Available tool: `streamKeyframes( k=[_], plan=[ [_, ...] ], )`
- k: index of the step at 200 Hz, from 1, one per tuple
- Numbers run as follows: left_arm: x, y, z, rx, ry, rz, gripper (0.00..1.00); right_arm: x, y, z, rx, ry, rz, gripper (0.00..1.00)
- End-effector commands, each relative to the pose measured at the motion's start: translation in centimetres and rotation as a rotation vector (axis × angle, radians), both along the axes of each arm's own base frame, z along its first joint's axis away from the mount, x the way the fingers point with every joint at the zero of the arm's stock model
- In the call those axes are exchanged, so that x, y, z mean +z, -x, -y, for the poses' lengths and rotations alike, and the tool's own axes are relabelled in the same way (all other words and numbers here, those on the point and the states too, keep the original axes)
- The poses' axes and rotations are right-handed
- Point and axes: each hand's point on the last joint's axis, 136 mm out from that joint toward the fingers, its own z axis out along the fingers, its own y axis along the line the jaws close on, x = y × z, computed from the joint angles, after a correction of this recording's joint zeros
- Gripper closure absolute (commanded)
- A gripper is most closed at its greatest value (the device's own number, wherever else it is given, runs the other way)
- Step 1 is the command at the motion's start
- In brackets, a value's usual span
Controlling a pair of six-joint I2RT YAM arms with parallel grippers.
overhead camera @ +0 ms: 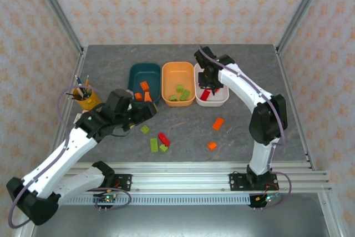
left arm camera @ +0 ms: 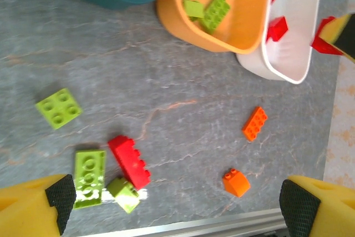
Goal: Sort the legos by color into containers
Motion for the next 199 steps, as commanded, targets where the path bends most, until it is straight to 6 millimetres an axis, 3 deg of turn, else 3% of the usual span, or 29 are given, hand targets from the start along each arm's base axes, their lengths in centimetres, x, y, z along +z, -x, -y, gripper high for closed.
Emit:
streamKeyframes(
  k=[1,33,61,88,116,137,155,199],
  plan=[
    [2.7,-2.4,2.3,-0.044,0.007,0.112,0.03,-2.9,-0.2,1.8,-0.08,0.057,-0.08,0.77],
    [2.6,-3.4,5.2,-0.113,-0.035,0.107,0.03,-6.1,-1.2,3.4,-0.15,0.083,-0.134,0.77],
    [2.5,-3.6,6.4,-0.143,-0.062,0.102,0.03,-8.1,-1.2,4.1,-0.173,0.093,-0.159,0.76],
    [2.2,-3.5,6.7,-0.147,-0.075,0.095,0.03,-9.0,-1.2,4.3,-0.177,0.089,-0.177,0.72],
    [2.0,-3.3,6.1,-0.141,-0.102,0.091,0.02,-9.4,-1.4,4.0,-0.179,0.08,-0.189,0.6],
    [2.4,-3.2,5.3,-0.128,-0.133,0.092,0.02,-8.5,-1.7,3.9,-0.18,0.07,-0.173,0.47],
    [2.8,-3.1,4.8,-0.122,-0.157,0.091,0.02,-6.9,-2.0,3.6,-0.176,0.048,-0.138,0.42],
    [2.5,-2.3,3.7,-0.093,-0.184,0.056,0.02,0.8,-2.1,1.8,-0.106,-0.021,0.026,0.43]
  ],
)
